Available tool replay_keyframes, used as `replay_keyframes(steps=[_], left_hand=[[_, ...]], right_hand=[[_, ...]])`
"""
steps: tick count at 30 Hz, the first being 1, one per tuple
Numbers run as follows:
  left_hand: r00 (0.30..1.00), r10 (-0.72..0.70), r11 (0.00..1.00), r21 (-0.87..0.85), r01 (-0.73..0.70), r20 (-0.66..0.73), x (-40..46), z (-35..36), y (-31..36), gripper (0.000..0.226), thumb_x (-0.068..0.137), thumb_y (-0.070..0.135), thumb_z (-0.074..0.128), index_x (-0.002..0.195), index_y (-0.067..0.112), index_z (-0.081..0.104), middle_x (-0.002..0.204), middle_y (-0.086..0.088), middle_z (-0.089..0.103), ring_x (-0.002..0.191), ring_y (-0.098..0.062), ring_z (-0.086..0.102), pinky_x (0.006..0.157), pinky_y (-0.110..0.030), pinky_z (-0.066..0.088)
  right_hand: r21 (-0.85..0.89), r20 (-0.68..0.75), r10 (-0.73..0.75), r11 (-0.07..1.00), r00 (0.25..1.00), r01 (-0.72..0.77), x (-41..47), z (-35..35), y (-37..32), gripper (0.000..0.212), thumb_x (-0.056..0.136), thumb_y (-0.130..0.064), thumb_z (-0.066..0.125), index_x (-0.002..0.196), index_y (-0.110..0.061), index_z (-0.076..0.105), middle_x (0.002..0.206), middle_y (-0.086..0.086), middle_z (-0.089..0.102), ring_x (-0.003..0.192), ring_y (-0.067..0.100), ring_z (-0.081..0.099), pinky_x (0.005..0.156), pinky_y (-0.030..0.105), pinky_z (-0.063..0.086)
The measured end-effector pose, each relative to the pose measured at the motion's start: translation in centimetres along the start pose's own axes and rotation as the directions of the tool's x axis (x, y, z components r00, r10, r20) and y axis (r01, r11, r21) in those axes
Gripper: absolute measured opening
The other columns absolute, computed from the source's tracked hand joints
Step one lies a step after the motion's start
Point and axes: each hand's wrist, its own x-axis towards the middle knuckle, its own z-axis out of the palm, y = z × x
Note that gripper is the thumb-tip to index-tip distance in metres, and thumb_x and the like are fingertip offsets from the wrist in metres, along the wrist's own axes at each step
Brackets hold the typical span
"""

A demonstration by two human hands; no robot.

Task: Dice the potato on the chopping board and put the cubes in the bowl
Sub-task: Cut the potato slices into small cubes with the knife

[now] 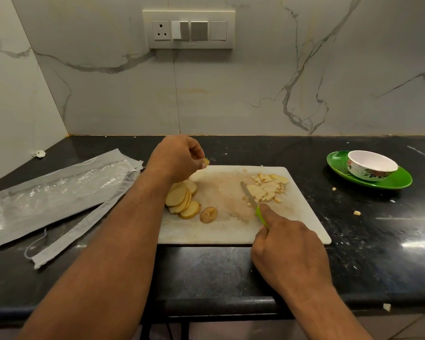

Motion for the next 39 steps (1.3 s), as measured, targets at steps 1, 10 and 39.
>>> replay_keyframes(steps=[1,10,39], left_hand=[[1.000,0.027,1.000,-0.006,-0.027,-0.003,-0.1,0.1,0.5,0.012,0.086,0.032,0.084,0.086,0.032,0.072,0.085,0.010,0.070,0.082,-0.009,0.066,0.077,-0.031,0.058],[0.977,0.174,0.971,0.146,-0.192,0.124,-1.5,2.3,4.3,0.010,0.087,0.034,0.082,0.089,0.033,0.072,0.094,0.012,0.070,0.087,-0.010,0.064,0.081,-0.033,0.060],[0.929,0.060,0.981,0.150,-0.123,0.366,-1.7,3.2,4.0,0.037,0.083,0.048,0.083,0.115,0.030,0.077,0.106,0.008,0.073,0.090,-0.012,0.065,0.088,-0.033,0.060]], right_hand=[[-0.012,0.010,-0.034,0.999,0.999,0.034,-0.1,0.0,-0.1,0.056,0.098,-0.033,0.035,0.154,-0.038,0.029,0.097,-0.002,0.066,0.079,0.018,0.058,0.065,0.031,0.041],[-0.026,-0.026,0.078,0.997,0.997,-0.078,0.3,-0.3,0.5,0.056,0.097,-0.031,0.036,0.152,-0.039,0.037,0.103,-0.001,0.068,0.078,0.018,0.052,0.066,0.032,0.038],[-0.092,0.081,-0.090,0.991,0.993,0.098,3.7,-1.8,-1.7,0.049,0.091,-0.028,0.044,0.139,-0.033,0.052,0.123,0.000,0.065,0.103,0.022,0.061,0.077,0.033,0.045]])
